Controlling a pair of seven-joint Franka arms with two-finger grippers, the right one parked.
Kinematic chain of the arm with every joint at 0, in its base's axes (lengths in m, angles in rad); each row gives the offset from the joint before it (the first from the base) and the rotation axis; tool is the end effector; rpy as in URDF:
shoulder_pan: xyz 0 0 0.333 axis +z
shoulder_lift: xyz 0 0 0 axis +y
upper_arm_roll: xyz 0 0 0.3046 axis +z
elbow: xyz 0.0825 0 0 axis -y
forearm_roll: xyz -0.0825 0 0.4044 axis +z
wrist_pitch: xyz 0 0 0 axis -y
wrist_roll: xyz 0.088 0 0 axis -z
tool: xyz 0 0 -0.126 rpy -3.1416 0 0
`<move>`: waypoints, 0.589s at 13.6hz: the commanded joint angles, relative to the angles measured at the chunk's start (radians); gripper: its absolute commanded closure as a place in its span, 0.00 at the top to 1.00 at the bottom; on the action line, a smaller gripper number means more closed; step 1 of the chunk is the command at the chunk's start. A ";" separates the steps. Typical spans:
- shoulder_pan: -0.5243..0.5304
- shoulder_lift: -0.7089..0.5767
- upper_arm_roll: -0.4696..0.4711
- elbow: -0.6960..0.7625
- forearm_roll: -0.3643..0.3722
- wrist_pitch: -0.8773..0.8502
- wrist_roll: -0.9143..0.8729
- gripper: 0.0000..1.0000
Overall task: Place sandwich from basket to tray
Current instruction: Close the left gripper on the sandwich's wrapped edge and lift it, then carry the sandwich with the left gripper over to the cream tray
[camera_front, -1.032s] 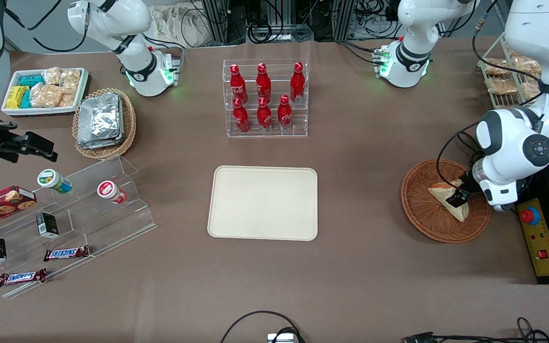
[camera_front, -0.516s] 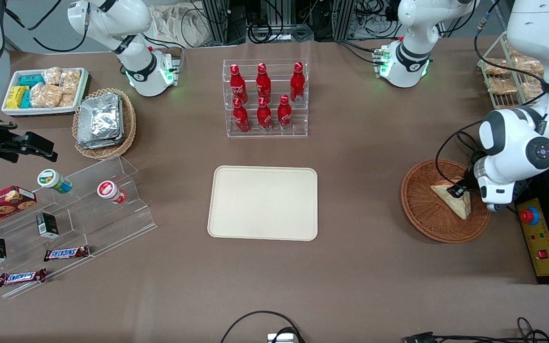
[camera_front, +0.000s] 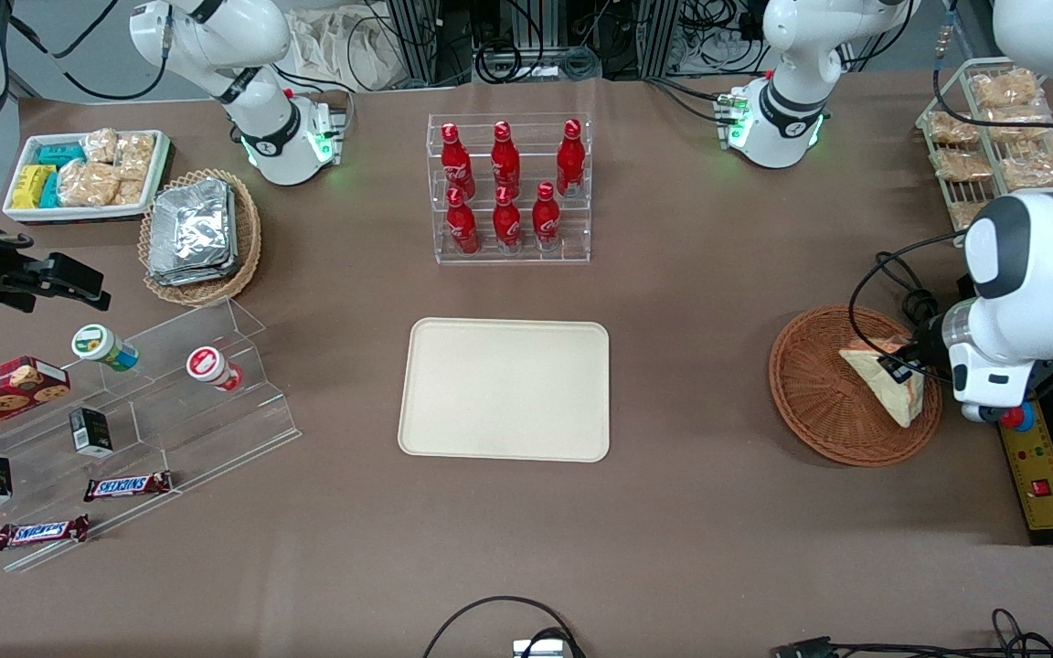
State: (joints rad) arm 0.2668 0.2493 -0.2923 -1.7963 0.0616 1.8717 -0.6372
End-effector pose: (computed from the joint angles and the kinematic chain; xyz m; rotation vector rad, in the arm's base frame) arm 0.6172 -0.0025 0.3629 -2.9585 -0.9012 0.2457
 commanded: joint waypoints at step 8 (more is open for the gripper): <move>-0.411 0.259 -0.090 0.460 0.009 -0.138 0.002 0.00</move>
State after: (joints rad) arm -0.0552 0.3910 -0.3927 -1.4738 0.0612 1.7558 -0.6366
